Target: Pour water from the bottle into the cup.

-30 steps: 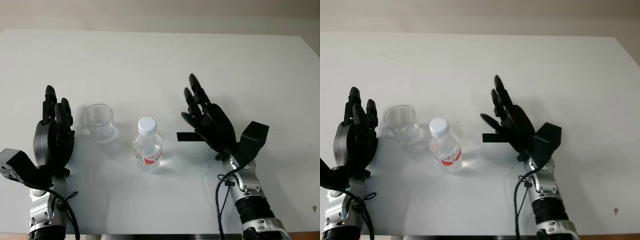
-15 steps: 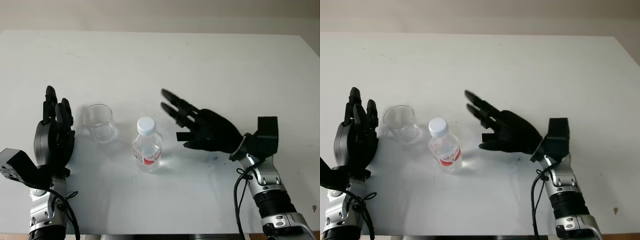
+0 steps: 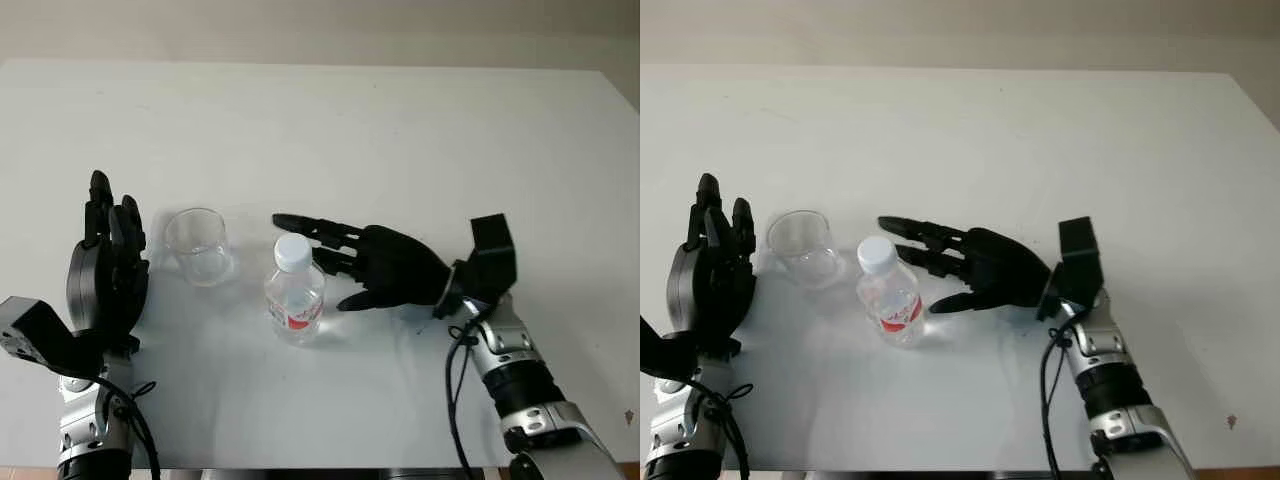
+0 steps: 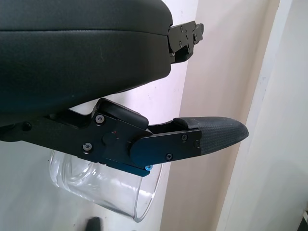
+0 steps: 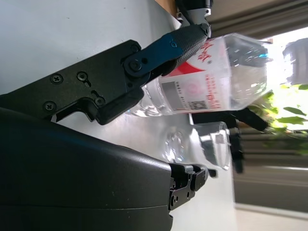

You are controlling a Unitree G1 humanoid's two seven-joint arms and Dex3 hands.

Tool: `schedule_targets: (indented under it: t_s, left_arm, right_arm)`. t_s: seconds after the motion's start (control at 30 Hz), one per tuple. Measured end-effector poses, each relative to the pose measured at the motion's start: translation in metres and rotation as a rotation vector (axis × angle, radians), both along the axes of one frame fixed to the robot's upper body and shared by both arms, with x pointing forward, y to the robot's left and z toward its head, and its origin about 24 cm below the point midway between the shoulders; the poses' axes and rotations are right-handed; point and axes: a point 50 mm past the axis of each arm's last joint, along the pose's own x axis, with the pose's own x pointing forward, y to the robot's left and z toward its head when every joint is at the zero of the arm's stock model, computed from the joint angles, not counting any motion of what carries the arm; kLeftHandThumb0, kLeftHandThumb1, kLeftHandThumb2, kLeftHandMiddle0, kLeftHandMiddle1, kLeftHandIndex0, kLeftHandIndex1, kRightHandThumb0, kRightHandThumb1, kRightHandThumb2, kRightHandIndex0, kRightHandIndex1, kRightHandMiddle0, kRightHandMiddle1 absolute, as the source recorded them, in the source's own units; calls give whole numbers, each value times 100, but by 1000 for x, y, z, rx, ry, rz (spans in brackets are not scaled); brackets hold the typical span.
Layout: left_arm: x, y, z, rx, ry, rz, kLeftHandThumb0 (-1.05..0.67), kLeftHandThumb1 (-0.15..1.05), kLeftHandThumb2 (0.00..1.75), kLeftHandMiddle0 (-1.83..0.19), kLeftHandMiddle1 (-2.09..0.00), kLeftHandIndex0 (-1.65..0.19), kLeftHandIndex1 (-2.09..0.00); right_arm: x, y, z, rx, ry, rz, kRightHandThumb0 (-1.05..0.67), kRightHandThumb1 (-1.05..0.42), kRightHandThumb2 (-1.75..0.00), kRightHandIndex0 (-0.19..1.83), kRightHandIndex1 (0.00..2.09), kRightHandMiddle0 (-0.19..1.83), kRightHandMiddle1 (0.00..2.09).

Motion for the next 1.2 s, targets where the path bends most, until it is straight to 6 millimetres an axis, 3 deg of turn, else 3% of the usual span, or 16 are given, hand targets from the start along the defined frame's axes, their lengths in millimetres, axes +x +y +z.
schedule_targets:
  t_s: [0.1,0.27,0.73,1.2]
  left_arm:
    - [0,0,0,-2,-2,2,-76,105,54,16,-6,18,-5]
    - [0,1,0,-11,-2,8,-76,105,54,17,-5,19,-4]
    - [0,1,1,-14,-3,11,-75,105,52,16,-5,18,-5]
    - [0,2,1,-10,-12,15,-75,105,52,14,-6,17,-6]
  right_arm:
    - [2,7,0,-7,6,23,-73,-80,-5,15,65,-10,111]
    - [6,21,3,-42,1,78,-71,-77,-5,10,97,-8,121]
    - [8,35,6,-85,5,258,-88,-76,-5,8,109,-5,126]
    - [9,37,10,-120,-3,350,-76,-72,-5,18,111,3,122]
